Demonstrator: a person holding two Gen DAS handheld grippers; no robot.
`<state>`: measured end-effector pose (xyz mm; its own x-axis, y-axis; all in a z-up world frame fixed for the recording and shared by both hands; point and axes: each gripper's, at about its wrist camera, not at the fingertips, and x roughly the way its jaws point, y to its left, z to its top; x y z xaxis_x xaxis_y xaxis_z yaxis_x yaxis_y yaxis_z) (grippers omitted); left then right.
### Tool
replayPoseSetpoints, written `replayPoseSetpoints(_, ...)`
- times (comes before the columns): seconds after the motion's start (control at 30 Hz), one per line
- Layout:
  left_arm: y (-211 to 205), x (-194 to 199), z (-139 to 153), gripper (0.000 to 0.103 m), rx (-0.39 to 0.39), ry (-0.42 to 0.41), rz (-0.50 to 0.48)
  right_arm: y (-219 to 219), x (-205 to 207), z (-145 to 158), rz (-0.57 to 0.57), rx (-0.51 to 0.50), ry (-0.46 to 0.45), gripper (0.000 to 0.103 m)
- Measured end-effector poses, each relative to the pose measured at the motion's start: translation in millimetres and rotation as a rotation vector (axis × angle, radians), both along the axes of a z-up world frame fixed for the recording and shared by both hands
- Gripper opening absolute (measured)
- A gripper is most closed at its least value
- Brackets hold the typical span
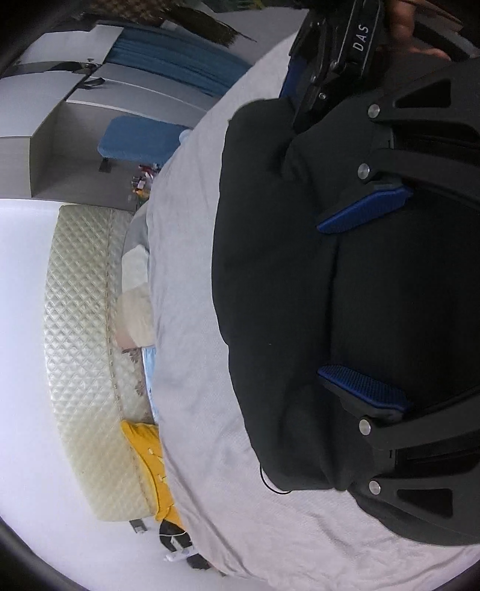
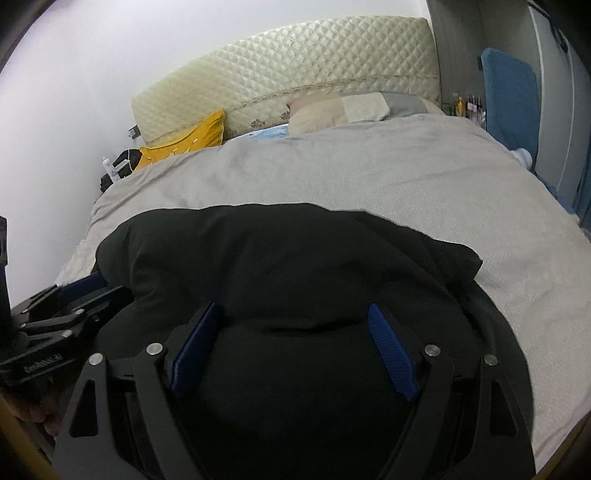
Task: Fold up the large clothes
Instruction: 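Lay the hem onto the jacket and open both tools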
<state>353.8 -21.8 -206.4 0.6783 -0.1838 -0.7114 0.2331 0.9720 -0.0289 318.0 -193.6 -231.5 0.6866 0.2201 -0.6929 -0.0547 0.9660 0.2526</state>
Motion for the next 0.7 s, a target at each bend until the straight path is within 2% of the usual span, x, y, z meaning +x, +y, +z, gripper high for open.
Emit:
replayPoseSetpoints(0.2, 2, 14, -12, 0.074, 0.005, 0.019, 0.013, 6, 16, -13, -0.022, -0.041, 0.003, 0.089)
replayPoseSetpoints(0.43, 5, 11, -23, 0.075, 0.006, -0.001, 0.029, 20, 24, -22, -0.025, -0.099, -0.019, 0.096)
replayPoseSetpoints(0.7, -2, 25, -35, 0.076, 0.052, -0.025, 0.053, 24, 41, -38, -0.038, -0.095, -0.005, 0.100)
